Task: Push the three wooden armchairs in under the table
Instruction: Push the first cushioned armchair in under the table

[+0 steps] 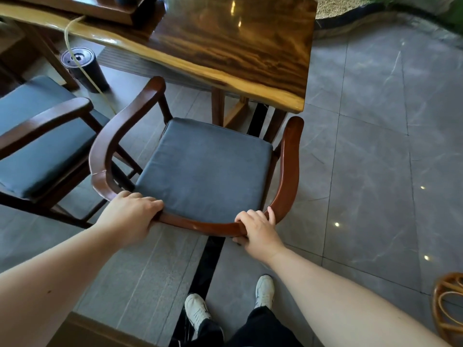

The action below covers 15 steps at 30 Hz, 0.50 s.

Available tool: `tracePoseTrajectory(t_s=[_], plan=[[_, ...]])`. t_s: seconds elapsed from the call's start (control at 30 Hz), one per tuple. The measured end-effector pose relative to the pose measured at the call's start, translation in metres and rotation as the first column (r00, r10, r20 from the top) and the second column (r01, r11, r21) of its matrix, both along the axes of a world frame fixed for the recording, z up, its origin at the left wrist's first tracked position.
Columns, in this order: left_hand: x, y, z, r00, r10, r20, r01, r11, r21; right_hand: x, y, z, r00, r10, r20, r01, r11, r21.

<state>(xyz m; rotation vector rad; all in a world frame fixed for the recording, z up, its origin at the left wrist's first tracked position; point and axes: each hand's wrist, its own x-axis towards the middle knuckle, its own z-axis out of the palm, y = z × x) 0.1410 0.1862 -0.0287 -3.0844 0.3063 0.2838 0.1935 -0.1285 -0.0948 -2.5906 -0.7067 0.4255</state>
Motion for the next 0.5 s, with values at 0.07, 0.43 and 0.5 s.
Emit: tracePoseTrajectory(t_s=[0.07,0.43,0.5], plan=[[0.008,0.009,0.000,1.000,0.008,-0.017,-0.008,1.000,0.023,0.002,0.010,0.000,1.000,-0.006,0.004,0.006,1.000,0.011],[0.043,0.017,0.014,0.990,0.013,-0.143,0.004,0.993,0.116,0.021,0.025,0.009,0.999,-0.033,0.009,0.033,0.999,-0.014],[0.034,0.017,0.011,0.990,0.021,-0.140,-0.007,0.995,0.102,0.017,0.026,0.010,1.000,0.007,0.016,-0.006,0.998,-0.069]])
